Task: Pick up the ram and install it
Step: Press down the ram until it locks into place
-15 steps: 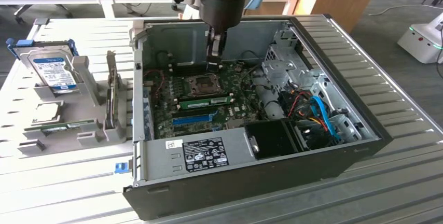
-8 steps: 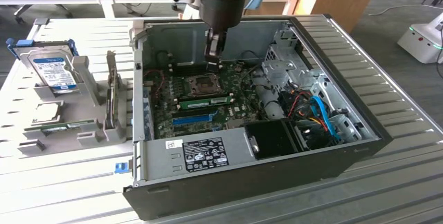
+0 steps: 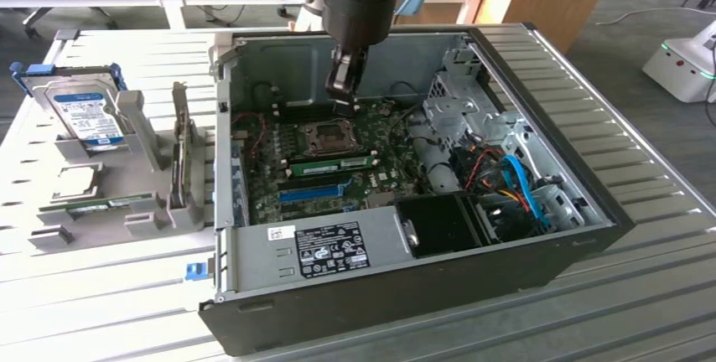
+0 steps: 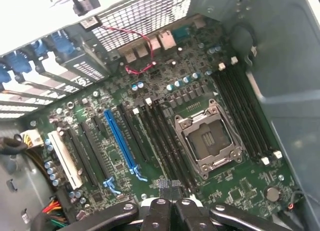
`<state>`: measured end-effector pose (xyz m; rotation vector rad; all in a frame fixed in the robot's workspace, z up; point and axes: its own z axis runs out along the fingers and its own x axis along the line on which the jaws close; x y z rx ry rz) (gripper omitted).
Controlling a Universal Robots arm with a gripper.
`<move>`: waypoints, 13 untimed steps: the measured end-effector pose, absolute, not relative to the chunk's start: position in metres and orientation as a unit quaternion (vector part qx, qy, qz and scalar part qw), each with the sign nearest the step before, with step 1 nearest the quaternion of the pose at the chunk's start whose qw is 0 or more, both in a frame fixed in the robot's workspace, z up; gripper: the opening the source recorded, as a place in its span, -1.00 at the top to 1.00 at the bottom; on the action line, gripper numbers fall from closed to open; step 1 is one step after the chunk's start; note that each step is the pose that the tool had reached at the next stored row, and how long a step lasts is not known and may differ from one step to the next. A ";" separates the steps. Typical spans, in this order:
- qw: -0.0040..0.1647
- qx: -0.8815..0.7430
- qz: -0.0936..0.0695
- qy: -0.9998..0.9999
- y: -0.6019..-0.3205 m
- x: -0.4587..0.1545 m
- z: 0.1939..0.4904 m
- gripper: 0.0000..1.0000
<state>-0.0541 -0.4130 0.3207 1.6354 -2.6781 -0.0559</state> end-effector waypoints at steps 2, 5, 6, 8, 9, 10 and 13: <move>0.001 0.513 -0.018 -0.858 -0.413 -0.054 0.321 0.79; 0.001 0.503 -0.018 -0.864 -0.413 -0.054 0.321 0.79; 0.001 0.500 -0.018 -0.866 -0.413 -0.054 0.321 0.79; 0.001 0.493 -0.018 -0.870 -0.413 -0.054 0.321 0.79; 0.001 0.490 -0.018 -0.872 -0.413 -0.054 0.321 0.79; 0.001 0.487 -0.018 -0.873 -0.413 -0.054 0.321 0.79; 0.001 0.477 -0.018 -0.879 -0.413 -0.054 0.321 0.79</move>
